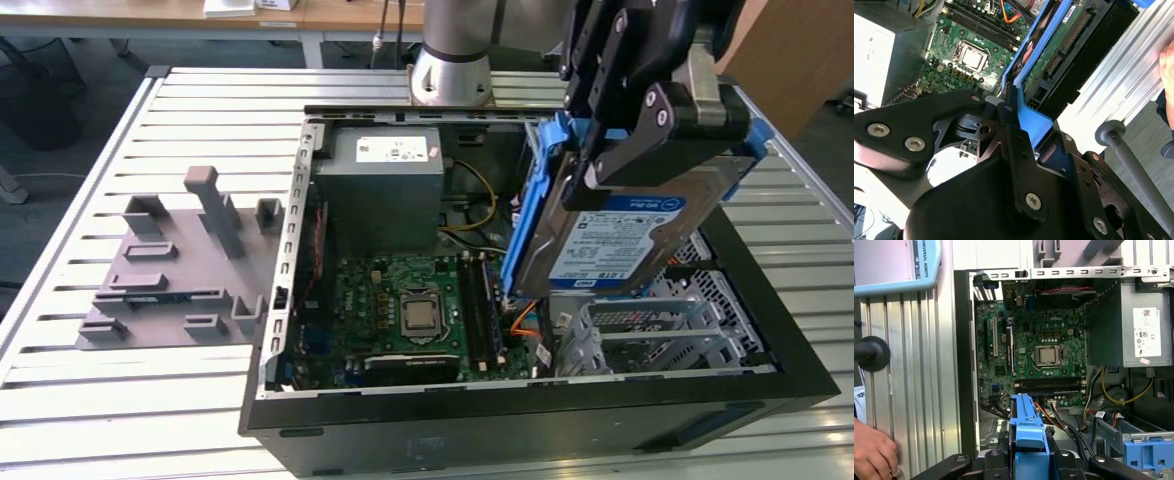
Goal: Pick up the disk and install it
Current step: 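Insert the disk into the insertion slot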
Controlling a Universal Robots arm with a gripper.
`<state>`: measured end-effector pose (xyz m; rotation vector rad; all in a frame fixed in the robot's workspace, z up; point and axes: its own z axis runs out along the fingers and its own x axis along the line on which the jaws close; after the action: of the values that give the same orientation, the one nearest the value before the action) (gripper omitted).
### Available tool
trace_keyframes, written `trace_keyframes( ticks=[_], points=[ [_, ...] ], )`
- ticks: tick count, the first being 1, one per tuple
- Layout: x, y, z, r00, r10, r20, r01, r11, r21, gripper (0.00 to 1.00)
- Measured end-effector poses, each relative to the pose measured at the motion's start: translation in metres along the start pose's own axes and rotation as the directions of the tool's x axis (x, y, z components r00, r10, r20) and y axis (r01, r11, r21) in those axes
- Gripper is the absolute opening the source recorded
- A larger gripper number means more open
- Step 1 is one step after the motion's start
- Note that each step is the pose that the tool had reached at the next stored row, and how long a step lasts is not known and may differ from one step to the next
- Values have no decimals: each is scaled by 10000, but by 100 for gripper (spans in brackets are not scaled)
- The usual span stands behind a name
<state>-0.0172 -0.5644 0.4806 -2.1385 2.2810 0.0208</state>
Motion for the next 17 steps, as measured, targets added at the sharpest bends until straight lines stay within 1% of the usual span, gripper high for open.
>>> trace_keyframes(
  ticks=[6,13,17],
  points=[
    [34,-23,9,10000,0,1,0,10000,0,36],
    [42,-114,30,10000,0,1,0,10000,0,36],
    [43,-128,42,10000,1,1,-1,10000,0,36]
  ],
)
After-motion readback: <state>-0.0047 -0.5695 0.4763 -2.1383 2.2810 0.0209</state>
